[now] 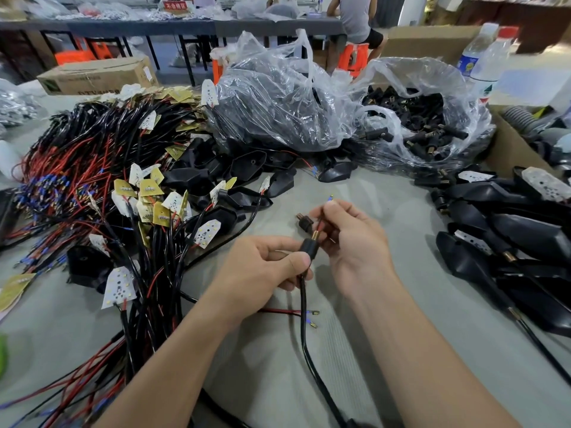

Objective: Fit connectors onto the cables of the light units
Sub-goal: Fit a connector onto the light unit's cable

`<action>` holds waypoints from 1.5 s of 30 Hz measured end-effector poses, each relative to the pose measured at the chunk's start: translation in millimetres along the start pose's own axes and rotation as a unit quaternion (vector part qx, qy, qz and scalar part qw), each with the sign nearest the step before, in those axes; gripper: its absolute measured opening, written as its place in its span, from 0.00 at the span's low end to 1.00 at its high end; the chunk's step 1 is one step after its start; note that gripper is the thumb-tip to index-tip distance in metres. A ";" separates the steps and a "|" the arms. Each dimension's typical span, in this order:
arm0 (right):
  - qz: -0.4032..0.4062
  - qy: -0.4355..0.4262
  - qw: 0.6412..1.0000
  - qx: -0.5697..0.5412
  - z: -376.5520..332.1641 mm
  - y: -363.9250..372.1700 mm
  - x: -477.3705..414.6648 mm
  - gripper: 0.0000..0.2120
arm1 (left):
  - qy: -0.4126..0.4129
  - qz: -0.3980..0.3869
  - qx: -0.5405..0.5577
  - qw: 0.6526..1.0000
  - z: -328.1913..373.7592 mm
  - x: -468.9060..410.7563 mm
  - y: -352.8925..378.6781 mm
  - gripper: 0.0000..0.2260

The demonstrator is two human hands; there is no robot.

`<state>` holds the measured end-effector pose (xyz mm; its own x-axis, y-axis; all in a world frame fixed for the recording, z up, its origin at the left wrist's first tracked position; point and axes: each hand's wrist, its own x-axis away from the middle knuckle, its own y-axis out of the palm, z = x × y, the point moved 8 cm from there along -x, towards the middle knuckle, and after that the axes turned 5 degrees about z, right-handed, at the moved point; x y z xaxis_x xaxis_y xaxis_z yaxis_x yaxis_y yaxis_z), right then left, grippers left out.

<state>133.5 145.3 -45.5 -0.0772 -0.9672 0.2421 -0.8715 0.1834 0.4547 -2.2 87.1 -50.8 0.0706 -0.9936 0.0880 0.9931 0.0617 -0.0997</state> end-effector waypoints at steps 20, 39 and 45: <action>-0.111 -0.026 0.989 0.100 3.6 20.4 -5.4 0.13 | 0.018 0.152 0.037 0.988 -3.2 -3.4 -22.0 0.10; -0.054 -0.249 0.885 0.389 -12.5 19.4 -10.3 0.11 | -0.015 0.103 -0.110 0.988 -8.9 3.0 -13.6 0.08; -0.071 -0.098 0.974 0.190 -4.8 10.2 -13.8 0.13 | 0.129 0.245 -0.162 0.947 18.5 13.5 -35.4 0.10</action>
<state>128.0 161.3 -40.0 -0.0021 -0.9999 0.0150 -0.9937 0.0038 0.1117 -34.7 73.3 -27.8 0.4492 -0.8457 -0.2883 0.7631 0.5309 -0.3685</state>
